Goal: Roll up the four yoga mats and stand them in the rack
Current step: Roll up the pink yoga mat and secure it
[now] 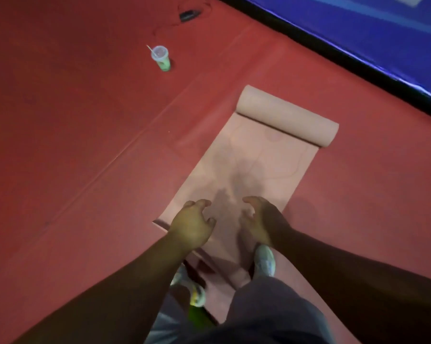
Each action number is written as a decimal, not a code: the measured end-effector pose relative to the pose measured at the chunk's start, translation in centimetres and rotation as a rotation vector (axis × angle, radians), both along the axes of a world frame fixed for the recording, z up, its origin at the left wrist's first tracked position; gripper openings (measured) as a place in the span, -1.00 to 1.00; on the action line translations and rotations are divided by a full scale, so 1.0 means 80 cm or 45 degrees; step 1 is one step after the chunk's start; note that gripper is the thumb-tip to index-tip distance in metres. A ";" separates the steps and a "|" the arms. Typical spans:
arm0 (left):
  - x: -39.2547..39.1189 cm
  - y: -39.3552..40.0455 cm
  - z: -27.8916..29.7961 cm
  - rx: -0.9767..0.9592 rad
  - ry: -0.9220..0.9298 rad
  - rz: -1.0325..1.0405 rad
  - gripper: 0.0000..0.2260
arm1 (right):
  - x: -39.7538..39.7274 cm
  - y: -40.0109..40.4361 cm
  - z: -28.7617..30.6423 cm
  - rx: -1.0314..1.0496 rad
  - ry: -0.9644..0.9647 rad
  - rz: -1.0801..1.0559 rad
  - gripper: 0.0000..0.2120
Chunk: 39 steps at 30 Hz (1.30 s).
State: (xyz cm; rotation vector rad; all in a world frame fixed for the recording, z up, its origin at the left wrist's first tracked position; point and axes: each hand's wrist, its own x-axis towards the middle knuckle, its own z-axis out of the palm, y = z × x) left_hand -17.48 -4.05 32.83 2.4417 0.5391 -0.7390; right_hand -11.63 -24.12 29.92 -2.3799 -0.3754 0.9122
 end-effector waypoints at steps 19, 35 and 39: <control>-0.020 0.116 -0.300 -0.082 -0.017 -0.580 -0.63 | -0.134 0.148 -0.263 -0.120 0.022 -0.431 -0.54; -0.112 0.028 -0.767 0.076 0.322 -1.000 -0.66 | -0.260 0.085 -0.727 -0.320 0.569 0.124 -0.38; -0.122 0.034 -0.790 0.078 0.363 -1.089 -0.65 | -0.280 0.093 -0.750 -0.322 0.504 0.121 -0.74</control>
